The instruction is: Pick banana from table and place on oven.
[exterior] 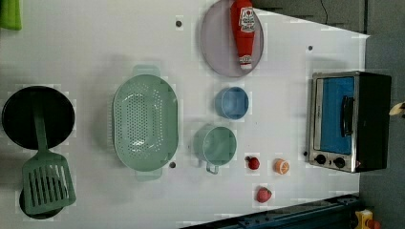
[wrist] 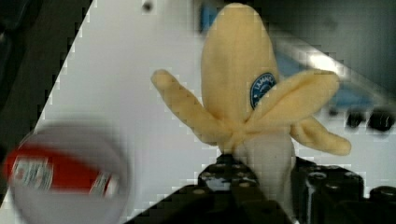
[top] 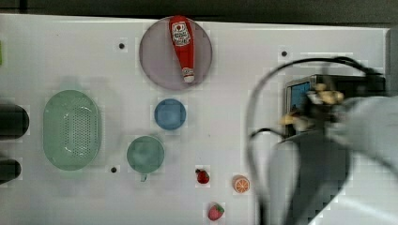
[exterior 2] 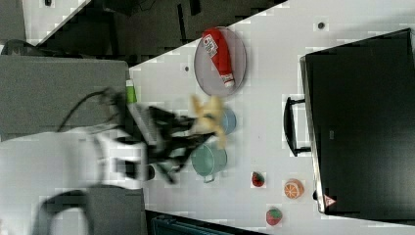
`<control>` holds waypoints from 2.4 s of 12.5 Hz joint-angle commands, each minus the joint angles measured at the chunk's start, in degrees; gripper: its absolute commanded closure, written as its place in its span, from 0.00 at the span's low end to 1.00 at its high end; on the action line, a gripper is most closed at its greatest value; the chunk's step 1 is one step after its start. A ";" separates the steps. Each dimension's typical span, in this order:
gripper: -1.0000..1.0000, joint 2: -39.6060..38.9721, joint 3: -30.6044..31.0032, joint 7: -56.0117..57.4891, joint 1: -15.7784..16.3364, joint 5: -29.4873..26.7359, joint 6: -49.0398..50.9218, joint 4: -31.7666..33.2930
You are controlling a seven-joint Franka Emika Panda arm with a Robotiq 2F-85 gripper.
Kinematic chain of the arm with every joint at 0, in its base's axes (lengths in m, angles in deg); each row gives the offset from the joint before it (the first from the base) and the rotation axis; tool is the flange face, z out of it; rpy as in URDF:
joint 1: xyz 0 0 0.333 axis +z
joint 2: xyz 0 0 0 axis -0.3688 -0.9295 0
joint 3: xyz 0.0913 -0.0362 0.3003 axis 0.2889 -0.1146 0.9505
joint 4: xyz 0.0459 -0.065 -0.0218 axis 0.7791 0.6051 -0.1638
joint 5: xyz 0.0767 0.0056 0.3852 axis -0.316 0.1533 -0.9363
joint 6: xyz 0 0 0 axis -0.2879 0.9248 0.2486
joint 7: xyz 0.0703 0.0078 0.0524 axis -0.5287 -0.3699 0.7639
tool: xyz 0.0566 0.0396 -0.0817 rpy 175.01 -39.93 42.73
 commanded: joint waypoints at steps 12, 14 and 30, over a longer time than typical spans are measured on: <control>0.41 -17.21 -14.01 39.65 -2.36 0.35 -10.10 -3.93; 0.18 -17.23 -13.57 39.68 -2.23 0.35 -9.82 -3.91; 0.00 -1.54 15.27 -6.25 3.14 -2.29 9.63 -6.85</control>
